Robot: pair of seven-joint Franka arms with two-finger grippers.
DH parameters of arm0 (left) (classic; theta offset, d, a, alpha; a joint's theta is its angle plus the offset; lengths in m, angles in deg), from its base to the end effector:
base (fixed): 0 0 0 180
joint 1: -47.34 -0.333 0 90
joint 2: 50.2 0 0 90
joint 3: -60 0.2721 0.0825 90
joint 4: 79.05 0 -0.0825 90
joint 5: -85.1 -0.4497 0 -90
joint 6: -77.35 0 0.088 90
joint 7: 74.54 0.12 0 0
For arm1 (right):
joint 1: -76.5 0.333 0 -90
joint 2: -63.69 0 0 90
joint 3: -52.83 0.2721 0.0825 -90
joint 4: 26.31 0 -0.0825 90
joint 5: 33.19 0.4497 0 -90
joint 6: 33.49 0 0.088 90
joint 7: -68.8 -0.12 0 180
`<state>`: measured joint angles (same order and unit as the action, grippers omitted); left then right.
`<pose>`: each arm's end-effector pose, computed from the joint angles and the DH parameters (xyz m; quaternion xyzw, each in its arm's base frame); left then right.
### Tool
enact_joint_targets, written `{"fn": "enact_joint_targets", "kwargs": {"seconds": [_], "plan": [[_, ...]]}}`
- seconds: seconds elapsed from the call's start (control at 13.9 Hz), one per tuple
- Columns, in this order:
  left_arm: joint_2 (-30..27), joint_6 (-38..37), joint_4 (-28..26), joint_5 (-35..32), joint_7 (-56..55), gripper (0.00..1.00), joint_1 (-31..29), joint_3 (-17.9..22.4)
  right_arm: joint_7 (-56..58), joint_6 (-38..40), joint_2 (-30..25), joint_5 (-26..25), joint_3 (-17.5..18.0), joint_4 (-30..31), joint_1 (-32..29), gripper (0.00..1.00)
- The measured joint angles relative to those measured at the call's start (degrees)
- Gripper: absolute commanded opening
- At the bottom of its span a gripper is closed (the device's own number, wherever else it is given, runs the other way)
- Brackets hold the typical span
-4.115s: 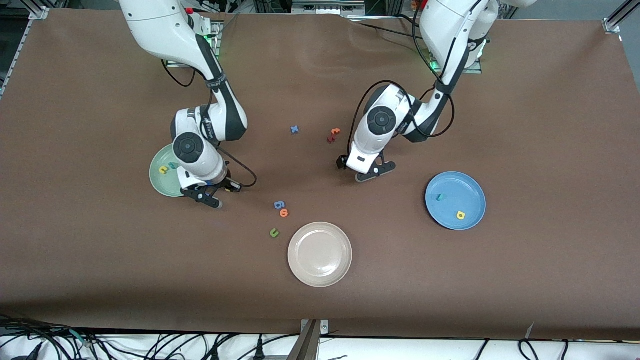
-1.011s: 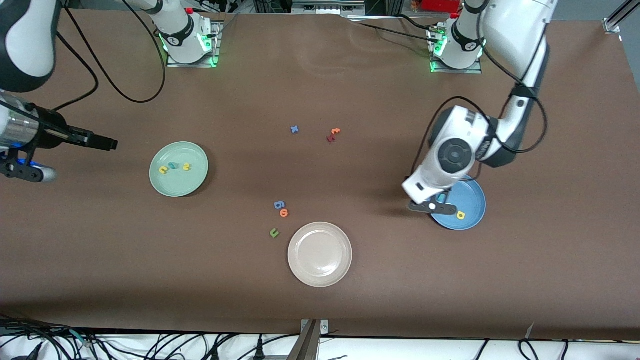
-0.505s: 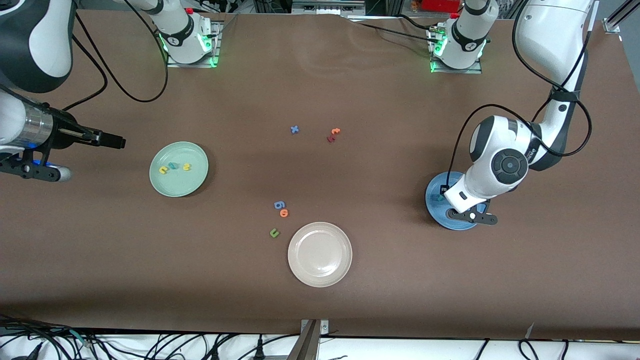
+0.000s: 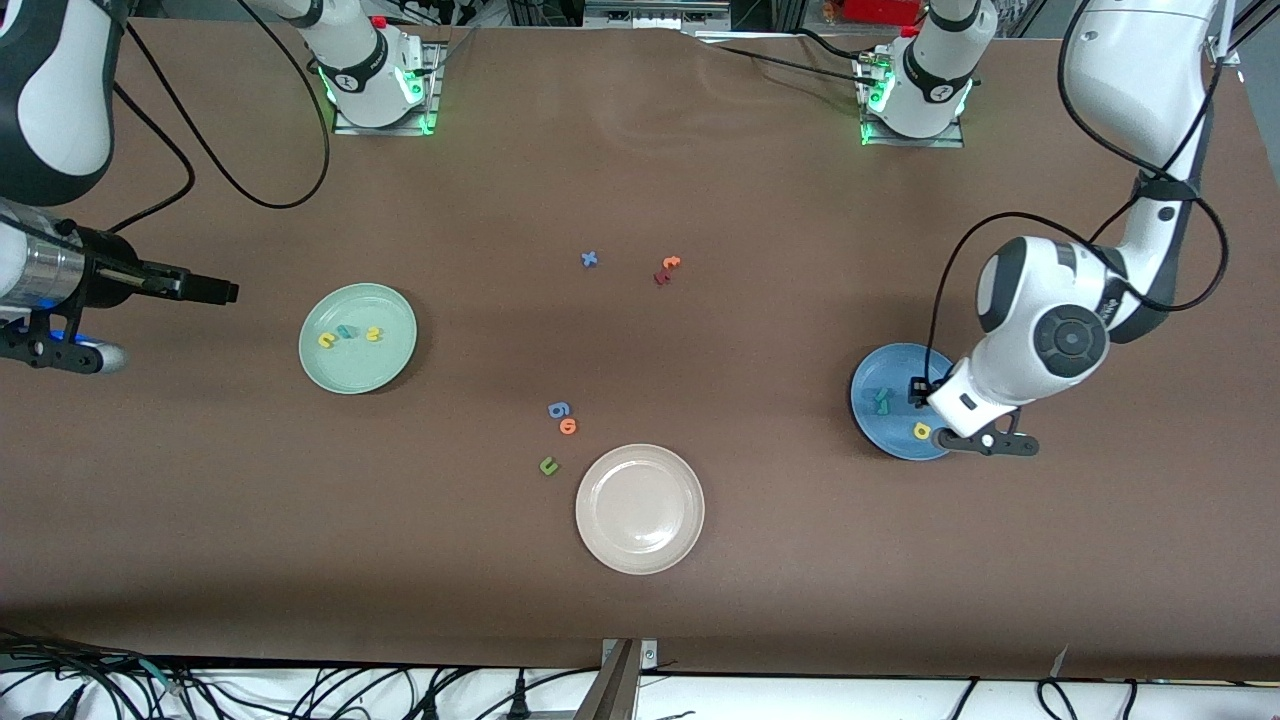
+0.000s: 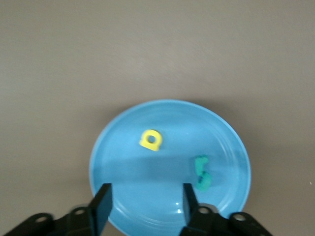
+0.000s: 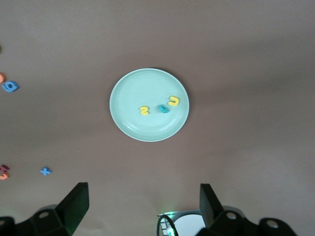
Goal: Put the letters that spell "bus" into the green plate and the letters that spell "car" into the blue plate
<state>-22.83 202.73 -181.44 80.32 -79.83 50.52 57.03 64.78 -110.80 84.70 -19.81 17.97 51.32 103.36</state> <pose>0.6721 -0.0681 0.1866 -0.9986 0.0305 0.0354 0.0247 0.6657 -0.0122 0.4628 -0.9833 0.0959 0.1534 0.0174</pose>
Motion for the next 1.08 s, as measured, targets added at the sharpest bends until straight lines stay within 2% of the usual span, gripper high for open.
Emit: {"fn": "enact_joint_targets", "kwargs": {"seconds": [0.22,0.36,0.58,0.79,1.08], "plan": [[-0.5,-0.9,2.0,0.0,3.4,1.00,-3.0,0.0,0.0,-0.1,-1.9,-5.2,12.8,-0.7,-10.0,0.99],[-1.0,-3.2,3.3,0.0,4.8,1.00,-4.7,0.0,0.0,-0.5,-3.4,-7.9,19.1,-0.6,-14.7,0.99],[-3.6,-8.2,4.6,0.0,5.2,1.00,-5.5,-0.1,0.0,-2.9,-5.1,-9.4,23.2,0.8,-18.1,0.99],[-9.2,-16.7,5.1,0.1,5.3,1.00,-5.6,-0.1,-0.1,-5.3,-7.3,-12.3,28.2,4.0,-21.4,0.99],[-17.5,-28.4,5.1,3.6,5.6,1.00,-5.6,-0.4,-0.2,-5.5,-8.1,-12.7,29.8,4.7,-22.9,0.99]]}}
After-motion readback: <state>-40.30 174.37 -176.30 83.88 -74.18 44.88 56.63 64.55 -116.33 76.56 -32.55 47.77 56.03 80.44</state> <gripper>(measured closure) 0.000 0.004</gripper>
